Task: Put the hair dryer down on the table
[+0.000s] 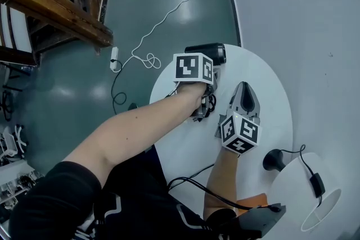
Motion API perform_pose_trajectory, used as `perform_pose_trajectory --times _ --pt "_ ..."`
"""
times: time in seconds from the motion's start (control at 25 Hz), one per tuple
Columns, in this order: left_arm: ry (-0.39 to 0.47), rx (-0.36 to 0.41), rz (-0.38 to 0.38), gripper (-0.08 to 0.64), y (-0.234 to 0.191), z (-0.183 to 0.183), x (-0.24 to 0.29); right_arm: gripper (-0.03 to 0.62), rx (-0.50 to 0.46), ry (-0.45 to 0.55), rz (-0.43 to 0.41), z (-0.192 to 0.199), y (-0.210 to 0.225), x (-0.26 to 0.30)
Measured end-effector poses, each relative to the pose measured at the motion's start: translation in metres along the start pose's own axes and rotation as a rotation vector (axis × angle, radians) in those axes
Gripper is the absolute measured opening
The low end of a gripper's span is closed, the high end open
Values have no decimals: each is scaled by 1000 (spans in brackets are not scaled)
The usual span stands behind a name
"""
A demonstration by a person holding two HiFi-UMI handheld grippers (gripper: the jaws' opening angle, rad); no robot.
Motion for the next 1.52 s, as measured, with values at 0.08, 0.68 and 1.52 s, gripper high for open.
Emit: perform_pose_trajectory --times 0.08,0.68,1.52 --pt "11 -43 -19 229 1 0 1 29 1 1 2 0 -1 -2" --pt "35 -15 -175 232 21 -3 9 29 31 10 23 1 5 -25" --pt "-10 16 -299 252 34 6 17 29 12 -35 -3 -3 4 -25"
Point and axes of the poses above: the fingertips, and each gripper's own axes: x forward along the fingers, y to its right, z out of its underside, the point moved 10 cm from there along -x, backward along the fingers, and after that the axes turned 5 degrees about z, right-handed, at the moved point
